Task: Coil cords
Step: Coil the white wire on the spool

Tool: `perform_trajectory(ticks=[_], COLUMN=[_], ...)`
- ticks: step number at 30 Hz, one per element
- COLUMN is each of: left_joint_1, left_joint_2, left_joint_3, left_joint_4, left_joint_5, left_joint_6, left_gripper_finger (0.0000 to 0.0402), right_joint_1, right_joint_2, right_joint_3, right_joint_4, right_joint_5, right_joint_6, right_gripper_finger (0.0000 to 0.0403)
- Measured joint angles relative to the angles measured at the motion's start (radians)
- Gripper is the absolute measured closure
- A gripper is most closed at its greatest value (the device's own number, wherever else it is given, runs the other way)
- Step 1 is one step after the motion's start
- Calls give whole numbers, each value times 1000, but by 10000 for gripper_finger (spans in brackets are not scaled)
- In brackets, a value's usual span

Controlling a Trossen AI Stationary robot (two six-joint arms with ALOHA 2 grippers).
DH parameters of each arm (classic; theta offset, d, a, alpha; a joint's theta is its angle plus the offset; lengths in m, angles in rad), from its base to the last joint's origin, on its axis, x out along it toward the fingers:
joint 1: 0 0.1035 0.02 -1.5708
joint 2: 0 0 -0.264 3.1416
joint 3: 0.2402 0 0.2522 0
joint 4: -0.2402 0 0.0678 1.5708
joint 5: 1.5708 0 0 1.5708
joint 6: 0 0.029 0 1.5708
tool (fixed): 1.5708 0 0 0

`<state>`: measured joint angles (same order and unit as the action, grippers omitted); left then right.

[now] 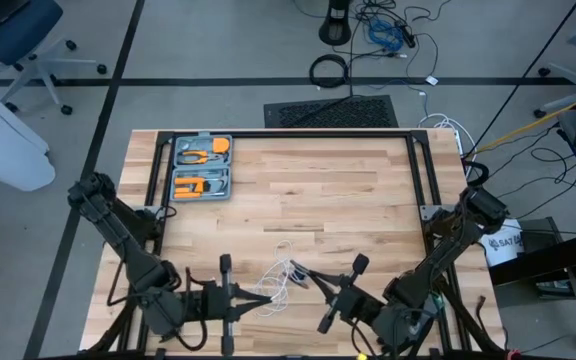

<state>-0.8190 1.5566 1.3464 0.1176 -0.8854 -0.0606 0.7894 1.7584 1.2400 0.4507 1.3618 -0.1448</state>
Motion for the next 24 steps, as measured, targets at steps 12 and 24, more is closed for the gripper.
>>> perform_trajectory(ticks=[12,24], left_joint_1=[-58,-99], left_joint_2=[0,-29], left_joint_3=[0,0], left_joint_4=[-66,-96], left_joint_5=[-114,-179], left_joint_6=[14,-37], left_gripper_finger=[400,400], right_joint_1=[49,76], right_joint_2=[0,0], right_joint_3=[0,0], right_joint_4=[135,210], right_joint_5=[8,48], right_joint_6=[-132,-217], right_gripper_finger=[403,403])
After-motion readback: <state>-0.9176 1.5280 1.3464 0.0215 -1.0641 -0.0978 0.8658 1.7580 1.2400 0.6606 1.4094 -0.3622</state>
